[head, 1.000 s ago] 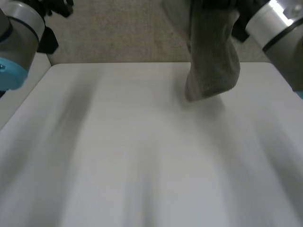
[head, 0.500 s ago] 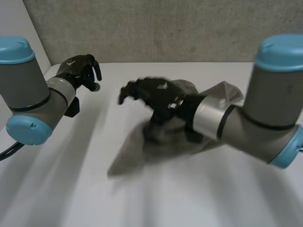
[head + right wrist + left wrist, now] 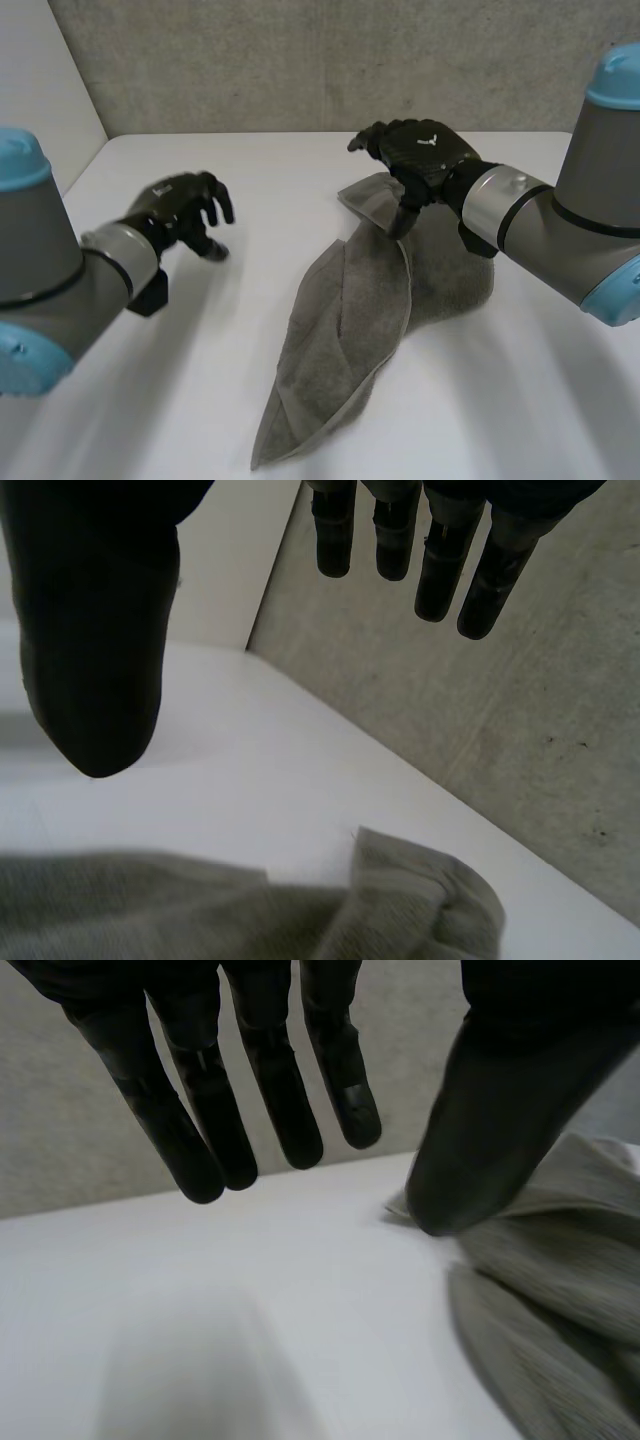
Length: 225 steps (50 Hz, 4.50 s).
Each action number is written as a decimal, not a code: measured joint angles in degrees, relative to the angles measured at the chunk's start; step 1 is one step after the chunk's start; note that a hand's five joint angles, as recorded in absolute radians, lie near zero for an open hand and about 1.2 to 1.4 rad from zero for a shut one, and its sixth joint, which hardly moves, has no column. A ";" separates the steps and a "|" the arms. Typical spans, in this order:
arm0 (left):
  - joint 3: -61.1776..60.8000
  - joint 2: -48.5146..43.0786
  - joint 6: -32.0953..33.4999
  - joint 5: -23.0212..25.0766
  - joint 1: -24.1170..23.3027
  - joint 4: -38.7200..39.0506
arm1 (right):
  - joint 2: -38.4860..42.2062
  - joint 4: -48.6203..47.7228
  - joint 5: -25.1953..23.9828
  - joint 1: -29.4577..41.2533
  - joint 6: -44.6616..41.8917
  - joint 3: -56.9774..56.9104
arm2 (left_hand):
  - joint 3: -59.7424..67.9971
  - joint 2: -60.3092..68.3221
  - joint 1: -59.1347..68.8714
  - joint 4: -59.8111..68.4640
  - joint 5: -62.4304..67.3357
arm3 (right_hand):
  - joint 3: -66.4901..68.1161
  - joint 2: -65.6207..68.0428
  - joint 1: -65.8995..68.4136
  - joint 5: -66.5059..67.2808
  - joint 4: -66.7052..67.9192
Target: Fold the towel.
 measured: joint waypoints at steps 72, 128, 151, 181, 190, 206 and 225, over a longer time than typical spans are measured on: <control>2.60 -14.67 3.04 -21.83 -26.11 3.39 | 20.24 -19.07 5.44 -0.03 -49.29 -5.28 | 38.53 33.82 29.48 36.89 37.09 | 62.74 60.11 63.16 65.85 61.79; -8.62 -1.27 18.68 -21.29 -6.53 8.12 | -5.55 -0.84 4.46 -2.16 -19.87 23.49 | 38.96 33.79 34.00 36.90 37.44 | 63.05 61.86 63.17 66.86 62.00; -0.22 20.83 26.60 -10.43 -3.39 7.44 | -25.86 4.77 0.81 -6.36 -9.40 8.29 | 39.00 33.79 34.00 36.90 37.44 | 63.09 61.86 63.18 66.86 62.00; 54.30 -13.32 17.83 -10.09 -1.60 1.86 | -2.57 -27.63 9.01 -2.10 -17.52 -16.12 | 39.09 33.79 34.53 37.50 37.44 | 63.28 61.89 63.19 66.85 62.00; 41.50 -10.00 9.26 -9.40 -0.06 0.75 | -3.95 -16.00 5.28 -2.63 -15.41 -9.96 | 39.09 33.79 34.53 37.50 37.44 | 63.31 62.27 63.34 66.96 62.00; -8.12 0.65 14.64 -4.19 3.06 18.40 | -1.82 -1.13 2.25 -1.79 -20.21 17.97 | 39.10 33.79 34.53 37.50 37.44 | 63.34 62.31 63.35 66.97 62.00; -20.12 6.10 23.63 -3.84 3.06 28.06 | -6.00 -15.75 6.89 -2.94 -14.86 29.33 | 39.11 33.79 34.53 37.50 37.44 | 16.87 16.76 17.03 17.50 15.78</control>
